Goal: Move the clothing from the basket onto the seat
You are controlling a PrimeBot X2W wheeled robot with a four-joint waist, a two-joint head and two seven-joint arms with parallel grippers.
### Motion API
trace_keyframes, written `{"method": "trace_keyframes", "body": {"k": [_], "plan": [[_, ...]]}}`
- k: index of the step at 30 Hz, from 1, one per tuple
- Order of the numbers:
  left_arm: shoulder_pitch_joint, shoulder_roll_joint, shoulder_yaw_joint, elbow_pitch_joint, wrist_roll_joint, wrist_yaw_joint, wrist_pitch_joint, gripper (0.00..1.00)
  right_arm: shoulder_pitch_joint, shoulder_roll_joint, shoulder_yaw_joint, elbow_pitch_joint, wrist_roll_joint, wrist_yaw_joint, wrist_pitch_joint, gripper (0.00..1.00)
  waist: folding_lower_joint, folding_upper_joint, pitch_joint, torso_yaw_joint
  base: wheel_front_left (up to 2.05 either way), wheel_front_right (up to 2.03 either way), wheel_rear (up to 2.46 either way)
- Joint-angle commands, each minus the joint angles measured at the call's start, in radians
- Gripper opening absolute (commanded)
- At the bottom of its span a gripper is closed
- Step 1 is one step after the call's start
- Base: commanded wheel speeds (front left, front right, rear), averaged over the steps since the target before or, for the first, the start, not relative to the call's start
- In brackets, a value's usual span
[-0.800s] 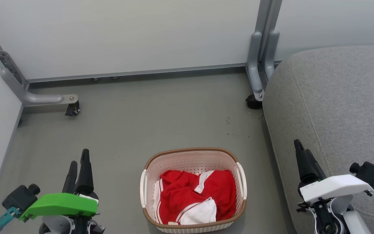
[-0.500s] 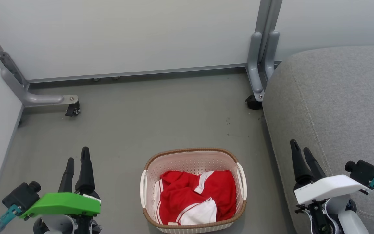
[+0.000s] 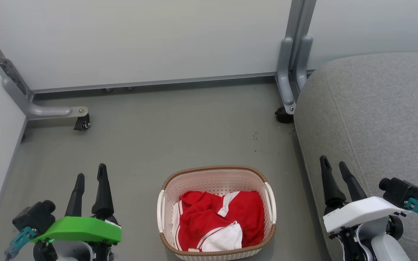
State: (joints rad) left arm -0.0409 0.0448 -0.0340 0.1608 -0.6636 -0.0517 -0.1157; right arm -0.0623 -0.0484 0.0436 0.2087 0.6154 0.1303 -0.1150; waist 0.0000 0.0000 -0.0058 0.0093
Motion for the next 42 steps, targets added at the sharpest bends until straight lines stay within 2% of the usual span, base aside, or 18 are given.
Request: {"method": "trace_keyframes", "body": {"k": [1,42], "plan": [[0.001,0.006,-0.003,-0.015,0.035,0.004,-0.011,1.00,0.002,-0.007,0.003,-0.014,-0.032,0.000,-0.011,1.00,0.0000,0.0000,0.000,0.000,0.00,0.00,0.00],[0.046,0.008,-0.058,0.002,0.408,0.025,-0.108,1.00,0.036,-0.003,0.052,-0.019,-0.411,0.000,-0.109,1.00,0.0000,0.0000,-0.024,0.008,0.00,0.00,0.00]]}}
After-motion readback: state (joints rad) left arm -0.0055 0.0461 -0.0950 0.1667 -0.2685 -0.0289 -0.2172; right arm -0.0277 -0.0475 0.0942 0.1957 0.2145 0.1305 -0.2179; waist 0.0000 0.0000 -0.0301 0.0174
